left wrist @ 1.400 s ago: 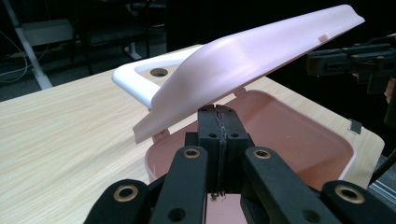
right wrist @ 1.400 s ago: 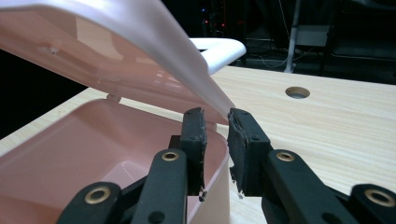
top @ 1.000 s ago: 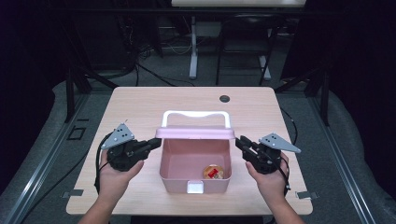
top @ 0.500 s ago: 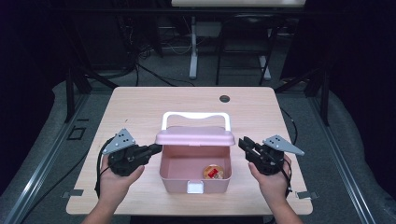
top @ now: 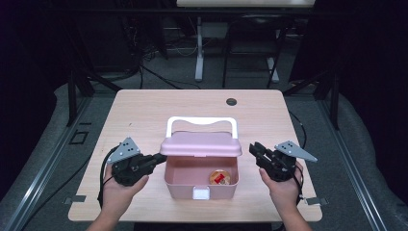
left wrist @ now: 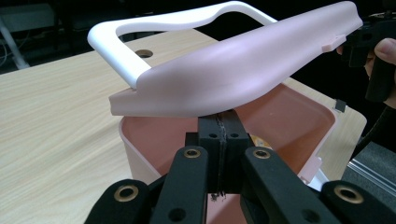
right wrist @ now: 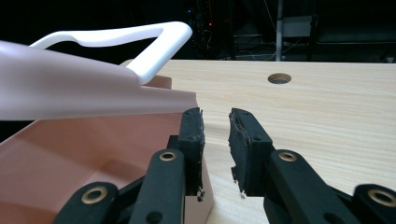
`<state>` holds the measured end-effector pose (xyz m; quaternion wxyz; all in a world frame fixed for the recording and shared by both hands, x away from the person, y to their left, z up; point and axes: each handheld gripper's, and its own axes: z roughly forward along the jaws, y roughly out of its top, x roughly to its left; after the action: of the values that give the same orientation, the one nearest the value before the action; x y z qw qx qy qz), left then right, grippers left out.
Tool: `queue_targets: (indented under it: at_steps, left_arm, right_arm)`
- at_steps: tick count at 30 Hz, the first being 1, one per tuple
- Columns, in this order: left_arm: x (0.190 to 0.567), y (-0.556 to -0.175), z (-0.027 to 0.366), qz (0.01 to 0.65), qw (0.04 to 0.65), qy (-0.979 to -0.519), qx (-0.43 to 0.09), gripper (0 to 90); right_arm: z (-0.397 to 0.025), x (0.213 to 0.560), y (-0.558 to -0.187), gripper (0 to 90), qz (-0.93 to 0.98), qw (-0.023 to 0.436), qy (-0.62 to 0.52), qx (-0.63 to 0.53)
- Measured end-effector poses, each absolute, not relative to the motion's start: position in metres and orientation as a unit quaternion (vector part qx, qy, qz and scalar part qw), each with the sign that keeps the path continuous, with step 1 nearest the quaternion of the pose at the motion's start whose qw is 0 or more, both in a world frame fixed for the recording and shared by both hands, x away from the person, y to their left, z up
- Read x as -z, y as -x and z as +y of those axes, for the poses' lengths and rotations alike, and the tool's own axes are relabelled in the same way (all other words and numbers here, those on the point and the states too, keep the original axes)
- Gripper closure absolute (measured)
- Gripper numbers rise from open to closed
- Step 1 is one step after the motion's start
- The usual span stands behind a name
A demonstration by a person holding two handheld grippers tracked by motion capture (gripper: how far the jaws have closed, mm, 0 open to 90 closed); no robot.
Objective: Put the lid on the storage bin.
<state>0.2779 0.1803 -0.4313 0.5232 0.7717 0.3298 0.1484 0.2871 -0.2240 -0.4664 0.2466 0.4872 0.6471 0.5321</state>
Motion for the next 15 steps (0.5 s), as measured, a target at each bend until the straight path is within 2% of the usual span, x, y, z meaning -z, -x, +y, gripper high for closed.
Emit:
queue_targets:
  at_steps: [15]
  left_arm:
    - [0.4371, -0.2731, 0.1808, 0.328, 0.517, -0.777, -0.147, 89.7]
  right_arm:
    - [-0.2236, 0.4716, -0.2866, 74.2, 0.652, 0.248, -0.489, -0.523]
